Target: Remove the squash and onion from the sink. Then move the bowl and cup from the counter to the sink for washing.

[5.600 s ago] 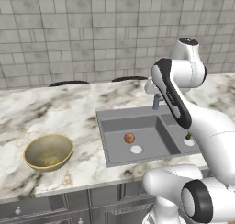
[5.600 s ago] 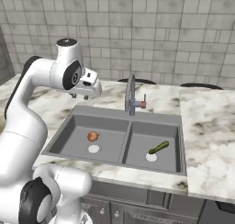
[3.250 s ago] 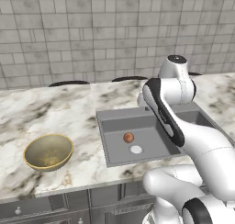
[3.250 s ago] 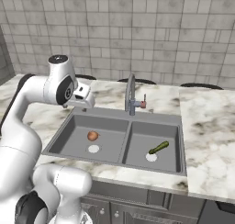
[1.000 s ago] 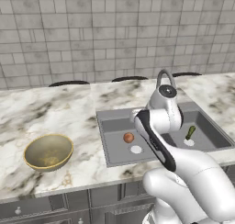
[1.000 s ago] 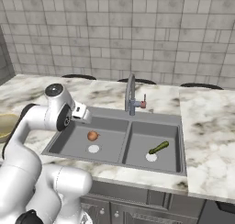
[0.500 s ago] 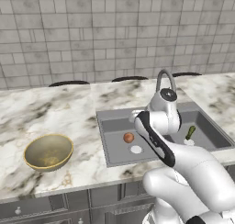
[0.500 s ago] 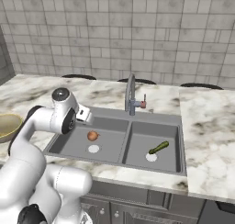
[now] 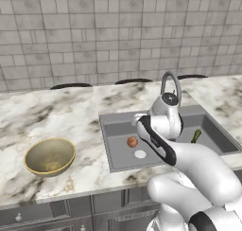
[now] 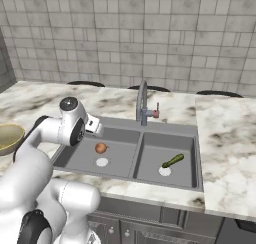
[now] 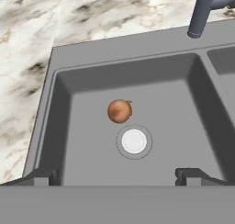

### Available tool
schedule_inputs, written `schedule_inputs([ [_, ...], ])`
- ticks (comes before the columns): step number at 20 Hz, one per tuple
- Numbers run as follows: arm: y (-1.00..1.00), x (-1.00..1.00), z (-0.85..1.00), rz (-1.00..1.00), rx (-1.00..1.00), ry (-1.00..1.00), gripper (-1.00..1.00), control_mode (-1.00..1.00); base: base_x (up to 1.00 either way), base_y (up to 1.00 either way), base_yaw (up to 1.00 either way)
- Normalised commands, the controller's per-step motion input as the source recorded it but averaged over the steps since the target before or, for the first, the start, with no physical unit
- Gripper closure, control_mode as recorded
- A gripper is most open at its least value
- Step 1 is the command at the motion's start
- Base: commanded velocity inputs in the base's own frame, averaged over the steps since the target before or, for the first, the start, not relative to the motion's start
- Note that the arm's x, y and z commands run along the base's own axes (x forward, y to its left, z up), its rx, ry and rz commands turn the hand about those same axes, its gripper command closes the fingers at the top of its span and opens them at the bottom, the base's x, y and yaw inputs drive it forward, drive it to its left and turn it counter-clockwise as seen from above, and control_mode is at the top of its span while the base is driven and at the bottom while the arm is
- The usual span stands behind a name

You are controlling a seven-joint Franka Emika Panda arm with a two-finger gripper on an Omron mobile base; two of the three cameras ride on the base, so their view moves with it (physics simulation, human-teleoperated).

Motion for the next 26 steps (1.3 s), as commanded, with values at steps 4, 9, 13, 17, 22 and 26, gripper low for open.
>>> schedule_inputs([
  [4,0.0,0.15,-0.14,-0.06,0.0,0.0,-1.0,-1.0,0.0,0.0,0.0],
  [9,0.0,0.15,-0.16,-0.05,0.0,0.0,-1.0,-1.0,0.0,0.0,0.0],
  [13,0.0,0.15,-0.17,-0.02,0.0,0.0,-1.0,-1.0,0.0,0.0,0.0],
  [17,0.0,0.14,-0.16,0.0,0.0,0.0,-1.0,-1.0,0.0,0.0,0.0],
  [22,0.0,0.14,-0.15,0.0,0.0,0.01,-1.0,-1.0,0.0,0.0,0.0],
  [26,0.0,0.13,-0.16,0.0,0.0,0.01,-1.0,-1.0,0.0,0.0,0.0],
])
